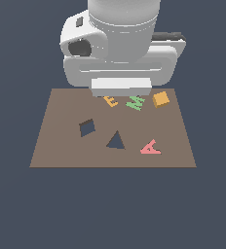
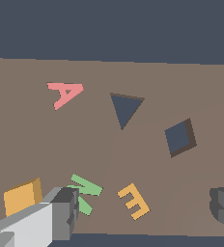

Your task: Insert a designated object into the corresponding slot on a board.

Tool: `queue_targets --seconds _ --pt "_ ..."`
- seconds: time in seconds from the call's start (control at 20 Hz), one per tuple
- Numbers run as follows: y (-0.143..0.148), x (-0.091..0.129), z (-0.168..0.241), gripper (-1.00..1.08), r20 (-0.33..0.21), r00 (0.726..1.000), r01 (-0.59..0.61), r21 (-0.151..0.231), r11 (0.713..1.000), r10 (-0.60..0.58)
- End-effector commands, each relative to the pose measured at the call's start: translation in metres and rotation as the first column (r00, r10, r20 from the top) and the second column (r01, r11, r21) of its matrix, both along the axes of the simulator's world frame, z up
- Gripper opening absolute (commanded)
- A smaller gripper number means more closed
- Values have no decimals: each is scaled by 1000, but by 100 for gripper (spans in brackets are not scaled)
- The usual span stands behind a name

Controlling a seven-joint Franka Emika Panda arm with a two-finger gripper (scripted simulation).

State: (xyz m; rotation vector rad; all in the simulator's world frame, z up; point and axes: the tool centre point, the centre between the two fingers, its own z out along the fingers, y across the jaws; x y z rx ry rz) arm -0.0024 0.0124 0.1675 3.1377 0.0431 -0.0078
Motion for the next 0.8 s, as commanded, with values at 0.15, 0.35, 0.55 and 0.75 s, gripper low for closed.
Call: queue_targets --seconds 0.15,0.35,0.55,0.75 --pt "3 -1 -2 100 0 1000 -2 0 1000 2" --pt "15 -7 -11 100 0 1000 -12 1 1000 12" --pt "38 -19 -26 100 1 1000 -29 1 1000 29" --pt "71 -36 -50 100 2 999 -54 3 999 54"
